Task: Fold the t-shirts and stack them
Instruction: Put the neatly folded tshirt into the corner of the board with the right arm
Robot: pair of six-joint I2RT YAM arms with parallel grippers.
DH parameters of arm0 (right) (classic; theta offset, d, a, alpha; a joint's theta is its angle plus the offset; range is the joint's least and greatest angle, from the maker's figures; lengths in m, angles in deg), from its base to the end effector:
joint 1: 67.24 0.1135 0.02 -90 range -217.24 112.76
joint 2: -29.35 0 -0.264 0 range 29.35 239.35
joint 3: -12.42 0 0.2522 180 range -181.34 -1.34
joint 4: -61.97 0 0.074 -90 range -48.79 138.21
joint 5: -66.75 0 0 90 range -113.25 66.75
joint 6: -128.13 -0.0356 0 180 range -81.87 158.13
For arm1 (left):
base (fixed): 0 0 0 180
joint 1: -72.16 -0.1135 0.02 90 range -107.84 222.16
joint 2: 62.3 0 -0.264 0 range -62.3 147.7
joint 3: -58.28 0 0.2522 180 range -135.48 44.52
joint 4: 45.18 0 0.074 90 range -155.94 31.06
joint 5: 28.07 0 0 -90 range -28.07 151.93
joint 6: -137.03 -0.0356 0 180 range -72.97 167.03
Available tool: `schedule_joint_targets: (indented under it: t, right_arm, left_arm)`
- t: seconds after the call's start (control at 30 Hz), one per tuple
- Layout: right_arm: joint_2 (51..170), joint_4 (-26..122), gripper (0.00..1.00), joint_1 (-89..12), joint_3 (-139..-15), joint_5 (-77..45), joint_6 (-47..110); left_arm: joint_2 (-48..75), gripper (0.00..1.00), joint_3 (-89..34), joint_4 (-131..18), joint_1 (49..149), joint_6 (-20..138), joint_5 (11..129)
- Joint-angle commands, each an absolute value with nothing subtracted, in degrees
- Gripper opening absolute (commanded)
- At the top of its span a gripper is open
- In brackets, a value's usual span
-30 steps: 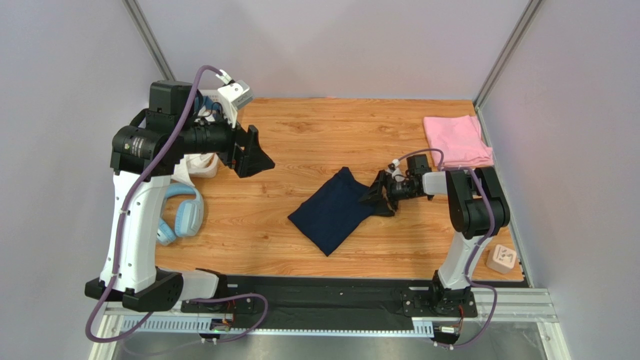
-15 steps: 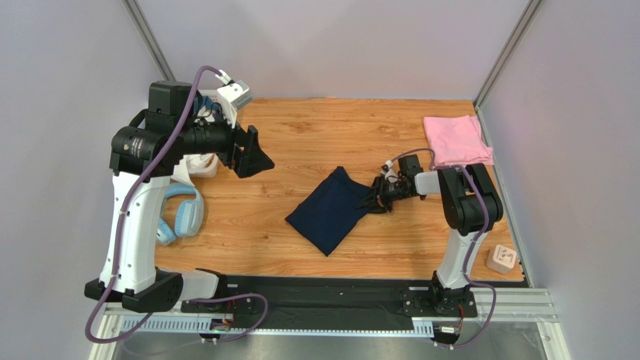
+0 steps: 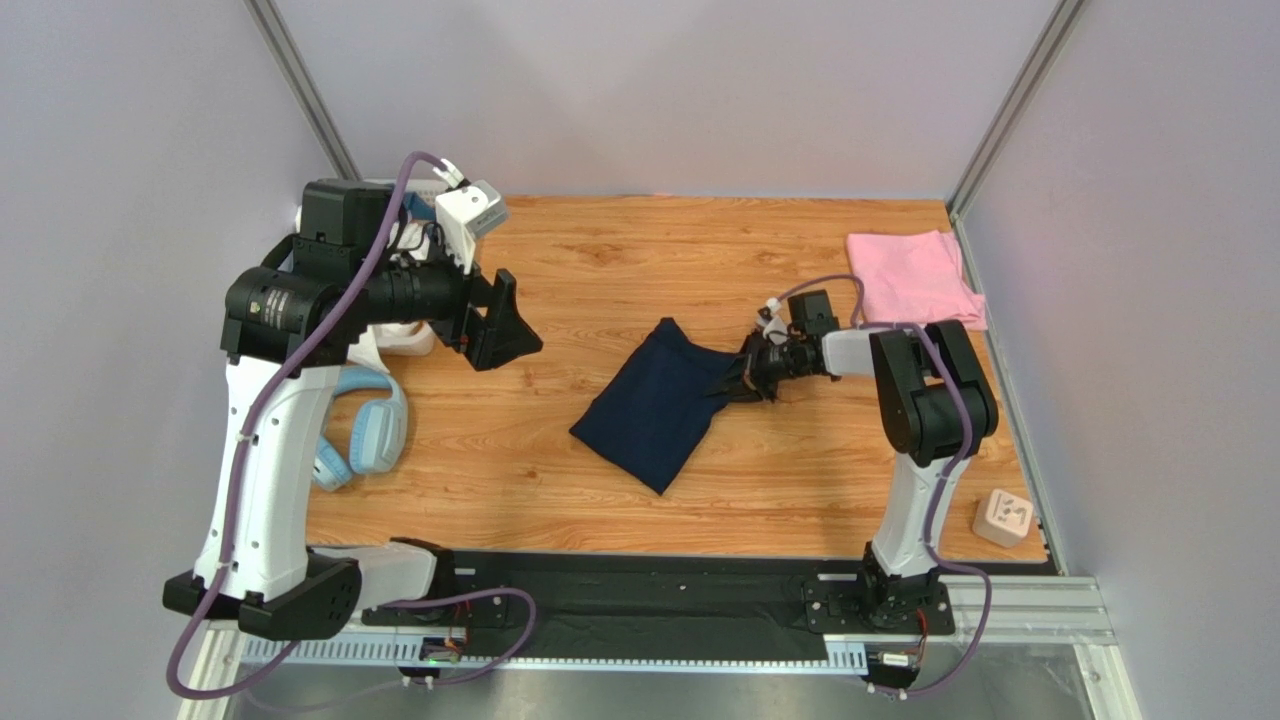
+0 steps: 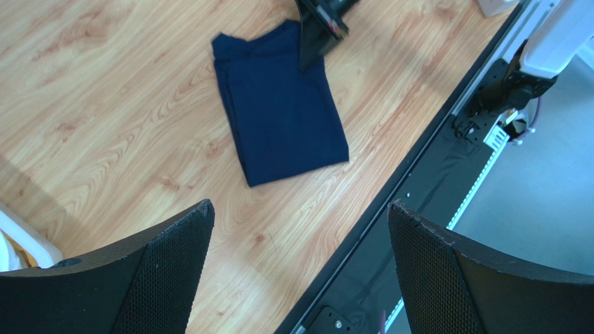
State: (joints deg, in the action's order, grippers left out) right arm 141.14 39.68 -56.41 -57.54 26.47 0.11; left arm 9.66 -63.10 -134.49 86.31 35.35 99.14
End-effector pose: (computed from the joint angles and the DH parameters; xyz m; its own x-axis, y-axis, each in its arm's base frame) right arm 0.3370 0.0921 0.1032 -0.9724 0.2194 0.0789 0.1909 0.5551 0.8096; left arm 0.1701 -0.0651 0.4904 -0.4785 0.2869 -0.8299 0.7572 0.6134 -0.2245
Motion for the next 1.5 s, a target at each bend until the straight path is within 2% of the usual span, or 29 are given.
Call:
schedule_joint_targets:
  t: [0.0, 0.17, 0.4, 0.63, 0.8, 1.2, 1.47]
  right_arm:
    - [143.43, 36.80, 0.00, -58.19, -69.43, 23.42, 3.76]
    - [148.00, 29.33, 0.00, -63.46, -83.65, 22.81, 5.87]
    - [154.07, 23.79, 0.00, -71.10, -95.27, 22.19, 7.54]
    - [157.84, 18.25, 0.00, -78.39, -104.51, 23.33, 8.43]
    - [160.13, 18.77, 0.00, -80.07, -111.10, 23.77, 6.14]
    - [174.36, 17.80, 0.00, -82.71, -139.65, 24.74, -3.86]
    - [176.57, 21.41, 0.00, -88.42, -141.53, 21.58, -8.28]
  left_arm:
    - [7.05, 1.00, -60.09, -134.53, 86.04, 32.44, 96.39]
    - [5.47, 1.00, -58.41, -134.70, 86.04, 31.13, 94.54]
    - [5.28, 1.00, -57.35, -135.23, 83.94, 29.98, 94.71]
    - [7.13, 1.00, -58.84, -136.81, 77.70, 28.40, 98.93]
    - [8.10, 1.00, -59.28, -137.07, 76.73, 28.31, 100.51]
    - [10.38, 1.00, -59.81, -137.42, 74.71, 28.75, 102.18]
    - [11.70, 1.00, -59.81, -137.95, 73.21, 28.05, 102.10]
